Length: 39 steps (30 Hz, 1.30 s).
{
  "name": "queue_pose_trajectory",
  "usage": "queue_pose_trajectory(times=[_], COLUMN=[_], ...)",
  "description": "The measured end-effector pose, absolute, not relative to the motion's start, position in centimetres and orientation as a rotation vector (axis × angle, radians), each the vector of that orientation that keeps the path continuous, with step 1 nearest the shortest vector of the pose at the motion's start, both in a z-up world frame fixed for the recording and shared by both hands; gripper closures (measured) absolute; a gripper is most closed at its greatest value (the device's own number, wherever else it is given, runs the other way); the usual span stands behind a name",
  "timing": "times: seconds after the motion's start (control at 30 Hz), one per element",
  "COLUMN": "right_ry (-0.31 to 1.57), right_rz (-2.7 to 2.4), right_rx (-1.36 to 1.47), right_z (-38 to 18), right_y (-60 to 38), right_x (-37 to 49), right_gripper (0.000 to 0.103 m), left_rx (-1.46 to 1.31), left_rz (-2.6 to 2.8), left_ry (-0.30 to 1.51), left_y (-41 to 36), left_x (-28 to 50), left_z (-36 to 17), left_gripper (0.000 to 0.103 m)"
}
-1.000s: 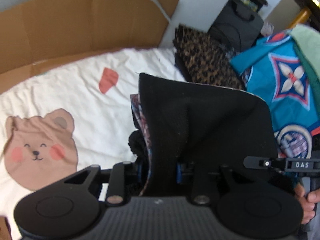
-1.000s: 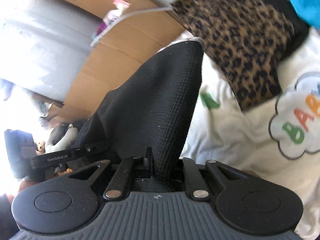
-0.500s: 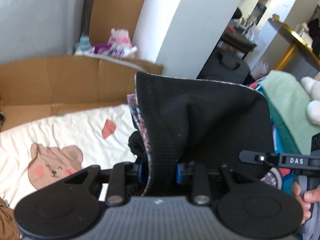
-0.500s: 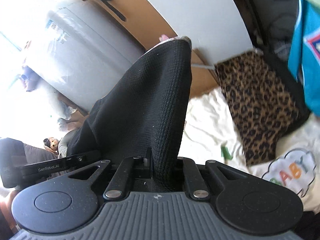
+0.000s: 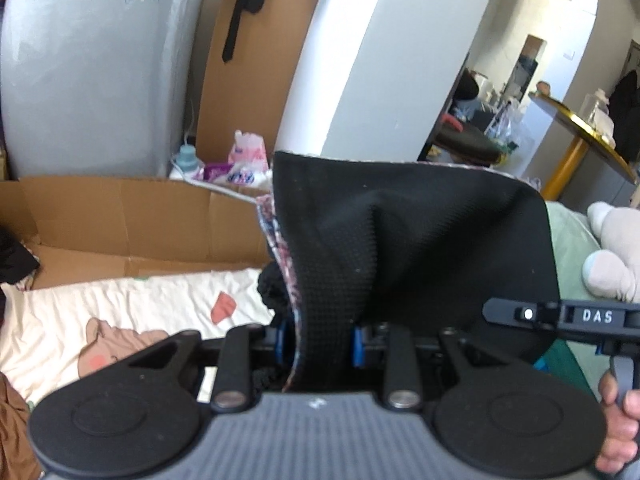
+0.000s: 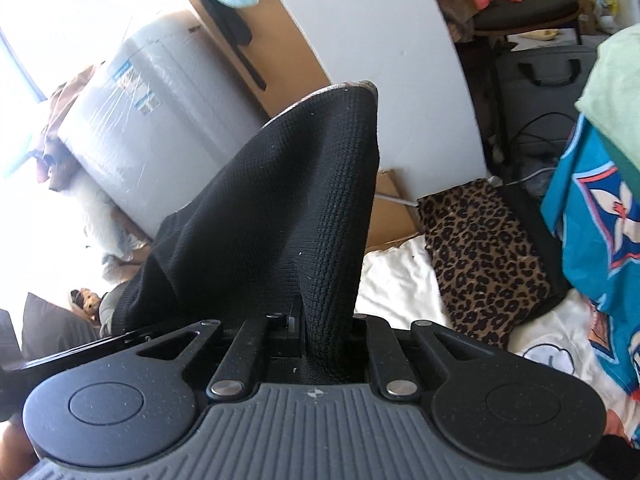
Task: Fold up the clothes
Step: 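Lift the folded black garment off the sheet with both grippers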
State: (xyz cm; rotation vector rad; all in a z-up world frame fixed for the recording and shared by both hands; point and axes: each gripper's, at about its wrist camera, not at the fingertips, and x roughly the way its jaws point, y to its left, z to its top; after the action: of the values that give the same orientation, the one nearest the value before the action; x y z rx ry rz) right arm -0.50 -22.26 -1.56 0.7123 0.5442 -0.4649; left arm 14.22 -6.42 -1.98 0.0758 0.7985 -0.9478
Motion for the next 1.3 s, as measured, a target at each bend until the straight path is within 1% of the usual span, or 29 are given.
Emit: queue_pose_trajectory(times=[0.23, 0.43, 0.57, 0.9, 1.3], right_ry=[0.531, 0.506, 0.511, 0.522, 0.511], right_rz=[-0.502, -0.523, -0.515, -0.519, -0.587], right_rx=[0.567, 0.483, 0.495, 0.536, 0.522], right_z=[1.7, 1.3, 0.0, -1.1, -0.3], right_y=[-20.2, -19.7, -19.9, -21.3, -21.2], right_x=[-0.8, -1.6, -2.1, -3.1, -5.4], right_gripper=[0.095, 0.095, 0.095, 0.094, 0.094], left_rx=[0.018, 0.014, 0.037, 0.059, 0.053], left_rz=[-0.928, -0.935, -0.932, -0.967, -1.016], left_ry=[0.767, 0.715, 0.706, 0.753, 0.72], left_y=[-6.5, -6.7, -6.6, -6.4, -7.9], left_x=[13.7, 12.2, 11.2, 9.9, 8.4], left_z=[-0.9, -1.6, -2.8, -3.1, -2.9], left_gripper=[0.071, 0.071, 0.071, 0.071, 0.071])
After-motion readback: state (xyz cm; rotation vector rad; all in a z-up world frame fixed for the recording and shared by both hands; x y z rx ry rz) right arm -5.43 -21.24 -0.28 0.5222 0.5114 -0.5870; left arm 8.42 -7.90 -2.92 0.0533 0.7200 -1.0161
